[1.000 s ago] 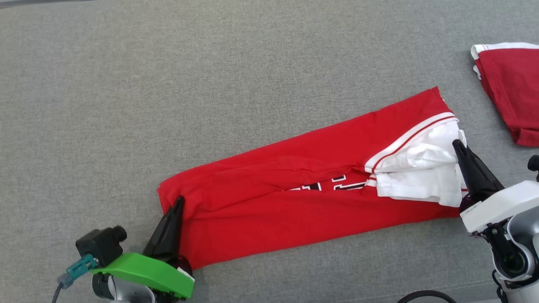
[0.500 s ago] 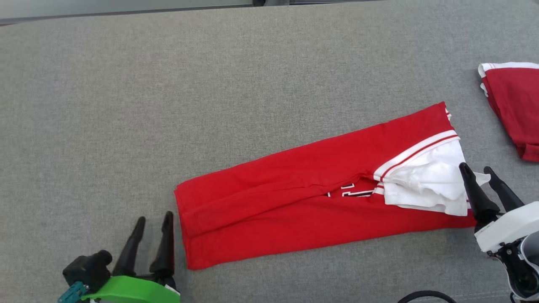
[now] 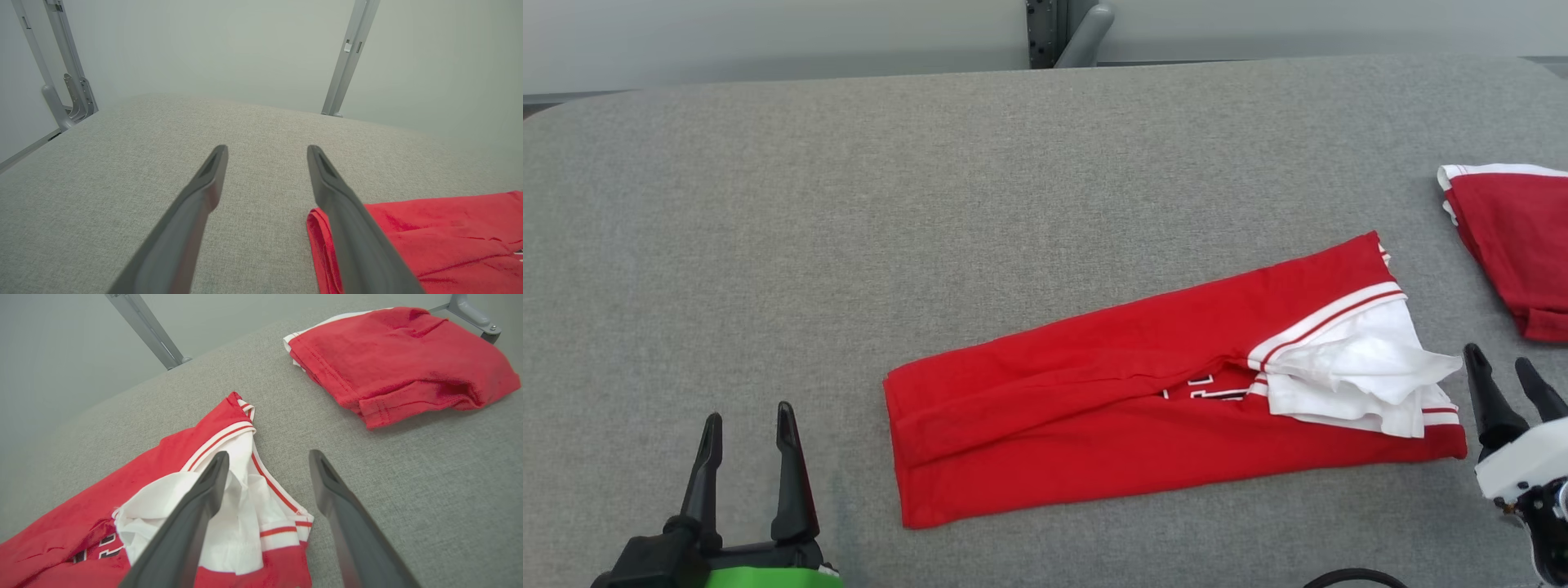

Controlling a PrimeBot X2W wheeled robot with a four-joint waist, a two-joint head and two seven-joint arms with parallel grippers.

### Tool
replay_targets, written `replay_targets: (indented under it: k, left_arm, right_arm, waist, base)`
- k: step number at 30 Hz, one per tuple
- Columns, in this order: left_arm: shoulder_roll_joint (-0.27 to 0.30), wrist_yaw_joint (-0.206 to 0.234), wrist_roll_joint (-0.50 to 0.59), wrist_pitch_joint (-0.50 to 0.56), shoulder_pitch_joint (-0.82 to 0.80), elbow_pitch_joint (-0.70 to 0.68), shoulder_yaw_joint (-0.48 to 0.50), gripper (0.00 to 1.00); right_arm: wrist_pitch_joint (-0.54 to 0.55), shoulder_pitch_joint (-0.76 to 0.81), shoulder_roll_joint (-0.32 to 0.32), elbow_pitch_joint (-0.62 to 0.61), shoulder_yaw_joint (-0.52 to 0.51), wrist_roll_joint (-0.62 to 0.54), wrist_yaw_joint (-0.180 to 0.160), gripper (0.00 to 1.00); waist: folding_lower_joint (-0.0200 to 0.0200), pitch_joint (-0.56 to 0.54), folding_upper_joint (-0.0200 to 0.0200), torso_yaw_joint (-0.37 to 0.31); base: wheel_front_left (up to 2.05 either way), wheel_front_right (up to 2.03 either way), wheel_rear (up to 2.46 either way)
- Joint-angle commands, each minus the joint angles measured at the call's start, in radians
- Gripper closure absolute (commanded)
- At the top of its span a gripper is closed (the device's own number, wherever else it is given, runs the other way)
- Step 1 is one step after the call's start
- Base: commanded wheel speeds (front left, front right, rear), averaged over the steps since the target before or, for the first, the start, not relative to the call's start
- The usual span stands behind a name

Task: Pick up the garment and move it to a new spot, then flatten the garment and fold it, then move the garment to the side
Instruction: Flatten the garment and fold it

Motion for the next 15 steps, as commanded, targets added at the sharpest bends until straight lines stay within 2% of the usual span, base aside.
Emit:
replay_targets:
  k: [1, 8, 15]
  left_arm:
    - [-0.009, -0.010, 0.021, 0.000, 0.015, -0.003, 0.008, 0.00]
    - [-0.023, -0.042, 0.043, 0.000, -0.035, 0.008, -0.003, 0.00]
    - [-0.024, -0.032, 0.013, 0.000, -0.061, 0.025, -0.032, 0.00]
  right_arm:
    - [0.022, -0.048, 0.006, 0.018, -0.014, -0.017, 0.000, 0.00]
    - [0.174, -0.191, -0.024, 0.152, 0.017, -0.095, 0.000, 0.00]
    - [0.275, -0.218, -0.082, 0.258, 0.074, -0.125, 0.000, 0.00]
  waist:
    - [0.0001, 0.002, 0.0001, 0.021]
    - [0.0001, 0.046, 0.0001, 0.080]
    - [0.0001, 0.065, 0.0001, 0.119]
  base:
    - [0.00, 0.00, 0.00]
    - [0.00, 0.00, 0.00]
    - [0.00, 0.00, 0.00]
